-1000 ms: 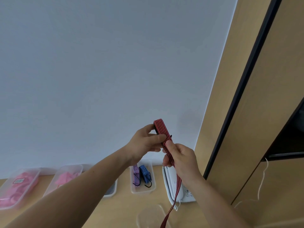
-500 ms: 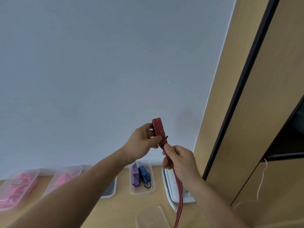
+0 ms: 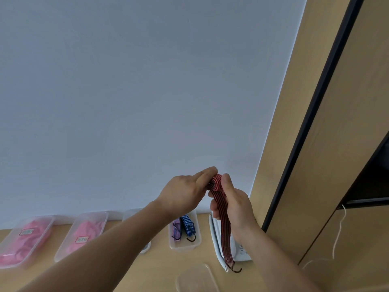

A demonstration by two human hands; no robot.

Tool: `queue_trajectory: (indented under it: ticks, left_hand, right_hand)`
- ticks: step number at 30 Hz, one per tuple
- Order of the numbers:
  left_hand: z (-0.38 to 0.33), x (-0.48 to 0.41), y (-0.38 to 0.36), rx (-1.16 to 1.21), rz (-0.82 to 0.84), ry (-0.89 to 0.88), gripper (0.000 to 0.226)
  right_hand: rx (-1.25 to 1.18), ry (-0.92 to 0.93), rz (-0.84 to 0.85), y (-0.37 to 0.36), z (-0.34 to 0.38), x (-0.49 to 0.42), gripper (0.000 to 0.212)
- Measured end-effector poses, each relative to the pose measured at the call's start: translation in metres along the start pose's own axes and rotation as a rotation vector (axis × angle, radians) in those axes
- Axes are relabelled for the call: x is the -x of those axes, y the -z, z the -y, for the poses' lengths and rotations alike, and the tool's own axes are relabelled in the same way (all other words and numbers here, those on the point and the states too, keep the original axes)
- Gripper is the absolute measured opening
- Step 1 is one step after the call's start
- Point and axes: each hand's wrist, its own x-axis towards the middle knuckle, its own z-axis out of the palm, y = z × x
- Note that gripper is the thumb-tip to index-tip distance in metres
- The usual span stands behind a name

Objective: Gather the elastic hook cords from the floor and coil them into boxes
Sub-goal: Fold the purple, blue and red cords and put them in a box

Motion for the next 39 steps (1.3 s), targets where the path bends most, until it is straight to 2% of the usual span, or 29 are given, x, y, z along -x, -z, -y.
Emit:
queue_trajectory:
  ticks: [3,5,7,8,10,11,13,15,23,26,29,31,37,39]
  left_hand:
    - [0.007,0.0,-0.004,-0.065,-0.073,-0.068,0.068]
    - [0.007,0.004,-0.009,0.037,-0.083,0.009,0.066]
    - [0.002,0.003,-0.008,0.379,-0.041,0.282,0.069]
    - [-0.002,0.0,-0.004,0.639,0.016,0.504,0.068]
    - [-0.007,-0.012,0.009,1.169,0.152,0.927,0.053]
    - [-0.007,-0.017,0.014,1.321,0.234,1.014,0.049]
    - [-0.009,-0.022,0.019,1.386,0.338,0.953,0.048]
    - [-0.012,-0.023,0.023,1.36,0.302,0.883,0.041]
    - [-0.005,-0.024,0.017,1.01,0.061,0.802,0.009]
    - [-0.005,-0.019,0.014,0.78,0.069,0.673,0.017]
    - [-0.003,-0.011,0.008,0.469,0.063,0.53,0.041]
    - [0.0,-0.004,0.004,0.317,0.066,0.451,0.044]
    - [-0.002,0.005,0.004,0.132,-0.043,0.176,0.045]
    - [-0.001,0.002,0.004,0.087,-0.083,0.133,0.047]
  right_hand:
    - [0.0,0.003,-0.003,-0.001,0.002,-0.001,0.072]
    - [0.002,0.034,-0.016,0.0,0.004,-0.001,0.068]
    - [0.005,0.078,-0.045,0.002,0.007,-0.001,0.066]
    - [0.01,0.098,-0.053,0.003,0.008,-0.001,0.065]
    - [0.024,0.124,-0.048,0.003,0.01,-0.002,0.064]
    - [0.039,0.135,-0.036,0.003,0.009,-0.002,0.061]
    - [0.08,0.159,-0.008,0.002,0.008,0.0,0.057]
    - [0.092,0.152,-0.008,0.002,0.005,0.001,0.054]
    - [0.19,0.108,-0.03,0.007,-0.004,0.001,0.034]
    - [0.177,0.103,-0.023,0.008,-0.004,0.002,0.035]
    - [0.17,0.102,-0.012,0.009,-0.003,0.004,0.037]
    - [0.147,0.097,-0.005,0.008,-0.002,0.004,0.038]
    - [0.063,0.096,-0.021,0.003,0.004,0.003,0.053]
    - [0.053,0.087,-0.026,0.002,0.005,0.003,0.061]
